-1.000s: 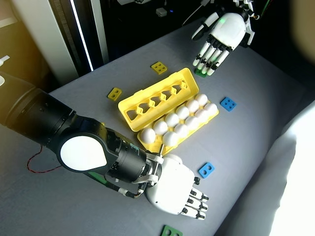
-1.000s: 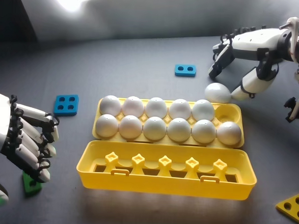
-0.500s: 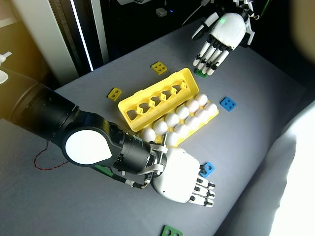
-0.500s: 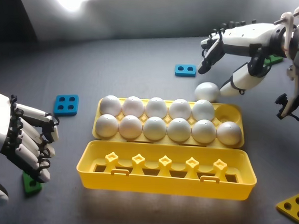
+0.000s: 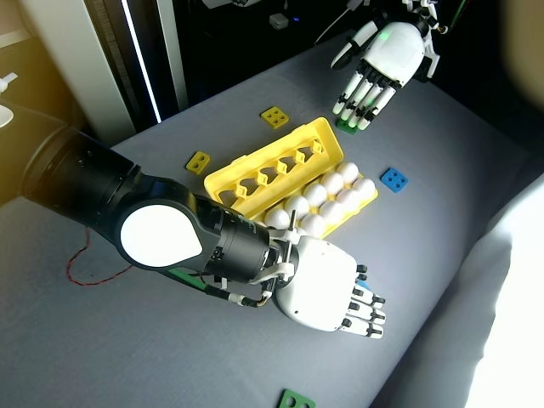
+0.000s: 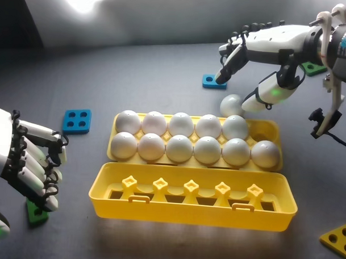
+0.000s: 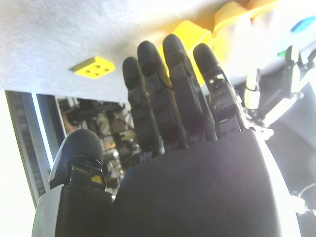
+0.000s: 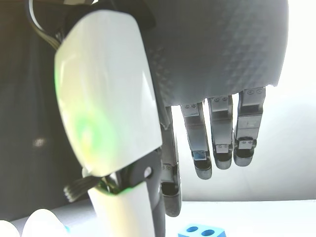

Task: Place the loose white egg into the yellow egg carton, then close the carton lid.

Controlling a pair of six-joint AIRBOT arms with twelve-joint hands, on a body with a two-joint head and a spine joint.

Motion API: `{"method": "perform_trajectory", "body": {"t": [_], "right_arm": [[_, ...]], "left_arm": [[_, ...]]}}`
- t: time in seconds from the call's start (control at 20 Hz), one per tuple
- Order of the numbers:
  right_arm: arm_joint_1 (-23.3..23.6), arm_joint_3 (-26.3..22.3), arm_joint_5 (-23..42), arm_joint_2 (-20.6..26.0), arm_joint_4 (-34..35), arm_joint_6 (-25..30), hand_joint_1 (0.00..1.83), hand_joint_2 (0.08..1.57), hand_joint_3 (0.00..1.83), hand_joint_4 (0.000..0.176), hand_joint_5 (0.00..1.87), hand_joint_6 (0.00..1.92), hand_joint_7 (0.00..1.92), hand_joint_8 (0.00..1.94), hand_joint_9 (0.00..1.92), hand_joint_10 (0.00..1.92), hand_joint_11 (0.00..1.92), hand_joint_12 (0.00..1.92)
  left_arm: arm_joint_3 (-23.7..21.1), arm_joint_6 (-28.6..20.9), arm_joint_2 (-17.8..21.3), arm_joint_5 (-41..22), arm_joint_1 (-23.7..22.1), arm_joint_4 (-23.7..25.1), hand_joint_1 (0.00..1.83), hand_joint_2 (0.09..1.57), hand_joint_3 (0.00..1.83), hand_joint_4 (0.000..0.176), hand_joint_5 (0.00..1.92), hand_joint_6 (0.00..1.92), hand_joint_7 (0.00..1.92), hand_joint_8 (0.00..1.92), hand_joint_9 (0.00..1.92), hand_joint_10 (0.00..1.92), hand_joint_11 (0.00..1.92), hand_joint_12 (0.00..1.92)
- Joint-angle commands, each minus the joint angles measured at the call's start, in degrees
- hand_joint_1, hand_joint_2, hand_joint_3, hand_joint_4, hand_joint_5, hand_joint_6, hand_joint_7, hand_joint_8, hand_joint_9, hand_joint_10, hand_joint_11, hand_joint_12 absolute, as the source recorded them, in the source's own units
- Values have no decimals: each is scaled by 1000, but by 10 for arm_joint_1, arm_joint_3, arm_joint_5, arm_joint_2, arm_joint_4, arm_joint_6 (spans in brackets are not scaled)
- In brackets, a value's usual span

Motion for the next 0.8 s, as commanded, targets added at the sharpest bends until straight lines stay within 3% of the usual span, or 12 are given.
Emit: {"method": "perform_trajectory", "body": {"t": [0.0, 0.25, 0.3, 0.45, 0.6, 0.65, 0.75], "right_arm": [[5, -3, 38, 9, 8, 4, 1155, 1014, 0, 55, 705, 13, 112, 0, 0, 0, 0, 0], [-8, -10, 36, 10, 8, 4, 1131, 1015, 0, 68, 688, 2, 122, 4, 0, 0, 0, 0], [-10, -10, 36, 10, 8, 4, 1153, 1013, 0, 53, 696, 5, 114, 1, 0, 0, 0, 0], [-16, -10, 36, 9, 8, 4, 1158, 1013, 0, 50, 698, 5, 113, 0, 0, 0, 0, 0], [-18, -10, 37, 9, 8, 4, 1115, 1016, 1, 79, 684, 1, 96, 3, 0, 0, 0, 0], [-18, -10, 37, 9, 8, 4, 1132, 1011, 0, 70, 696, 6, 105, 6, 0, 0, 0, 0], [-19, -10, 37, 9, 8, 4, 1139, 1011, 0, 69, 688, 5, 106, 5, 0, 0, 1, 0]], "left_arm": [[1, -1, 9, -33, -2, -37, 0, 1343, 0, 0, 686, 4, 703, 4, 568, 4, 0, 927], [1, -1, 9, -33, -3, -36, 0, 1345, 0, 0, 697, 8, 709, 6, 558, 2, 0, 921], [1, -1, 9, -33, -3, -36, 0, 1345, 0, 0, 700, 8, 712, 7, 562, 4, 0, 920], [1, -1, 9, -33, -3, -36, 0, 1345, 0, 0, 700, 8, 712, 7, 562, 4, 0, 920], [1, -1, 9, -33, -3, -36, 0, 1345, 1, 0, 695, 4, 698, 2, 552, 2, 0, 893], [1, -1, 9, -33, -3, -36, 0, 1344, 0, 0, 694, 3, 701, 3, 553, 3, 0, 894], [1, -1, 9, -33, -3, -36, 0, 1339, 0, 0, 699, 3, 710, 3, 557, 3, 0, 917]]}}
